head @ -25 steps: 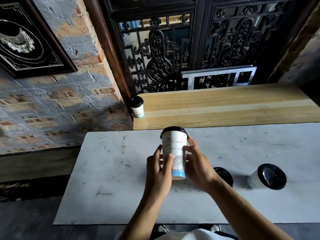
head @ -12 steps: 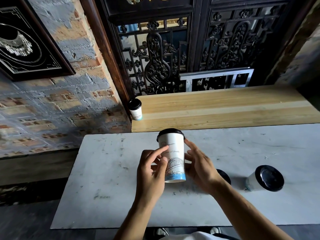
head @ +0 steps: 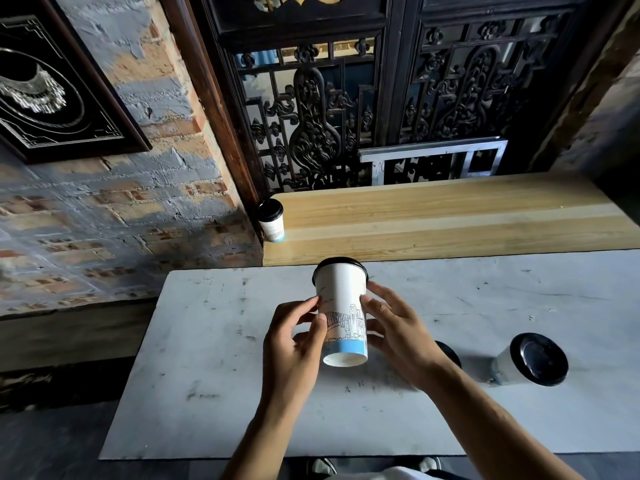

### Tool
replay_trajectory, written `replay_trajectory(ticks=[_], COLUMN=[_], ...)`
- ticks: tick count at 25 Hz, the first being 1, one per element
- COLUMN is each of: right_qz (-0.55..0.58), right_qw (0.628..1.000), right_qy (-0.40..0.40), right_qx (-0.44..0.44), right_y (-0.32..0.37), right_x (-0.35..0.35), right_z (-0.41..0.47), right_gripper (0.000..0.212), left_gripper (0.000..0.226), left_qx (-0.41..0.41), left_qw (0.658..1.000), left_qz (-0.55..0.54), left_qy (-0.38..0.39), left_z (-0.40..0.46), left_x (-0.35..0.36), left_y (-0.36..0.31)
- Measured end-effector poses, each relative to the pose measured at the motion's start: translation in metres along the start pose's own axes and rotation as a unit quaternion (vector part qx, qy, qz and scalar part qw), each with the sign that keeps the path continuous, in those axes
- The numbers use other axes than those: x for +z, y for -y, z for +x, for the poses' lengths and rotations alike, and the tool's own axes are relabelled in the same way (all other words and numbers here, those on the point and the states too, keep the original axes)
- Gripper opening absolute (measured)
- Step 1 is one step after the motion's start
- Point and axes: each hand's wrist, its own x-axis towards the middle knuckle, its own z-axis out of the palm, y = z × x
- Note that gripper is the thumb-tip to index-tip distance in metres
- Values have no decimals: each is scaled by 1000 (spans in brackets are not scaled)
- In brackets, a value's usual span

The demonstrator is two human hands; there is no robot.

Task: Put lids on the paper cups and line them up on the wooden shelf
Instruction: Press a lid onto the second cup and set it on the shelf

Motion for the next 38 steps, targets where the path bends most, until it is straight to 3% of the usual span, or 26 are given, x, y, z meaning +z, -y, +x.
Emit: replay_trajectory(ticks=[4,8,11,17,21,27,34,38], right_qz=[-27,-29,0,44,88,96,39,17], right_qw=[999,999,1000,998,996,992,998,999], right_qy=[19,20,9,1,16,76,46,45], right_qx=[-21,-23,-22,-38,-23,17,-9,-18], right_y=[7,8,5,1,0,-3,-4,-1], right_x=[2,2,-4,-7,-13,-17,-21,-19], right_z=[-1,2,6,9,13,12,12,10], right_gripper=[62,36,43,49,64,54,58,45], left_gripper=[42,48,51,16,10,24,48,57], left_qx=[15,54,33,-23,-54,-61,77,65], left_qw=[1000,998,999,999,996,994,996,997], left_qz=[-2,19,20,-40,-73,-87,29,30], left_qy=[11,18,11,-3,6,21,28,32], left_z=[2,4,5,2,0,-1,3,5], left_x=[0,-2,-1,1,3,5,1,2], left_y=[0,6,2,5,1,5,10,8])
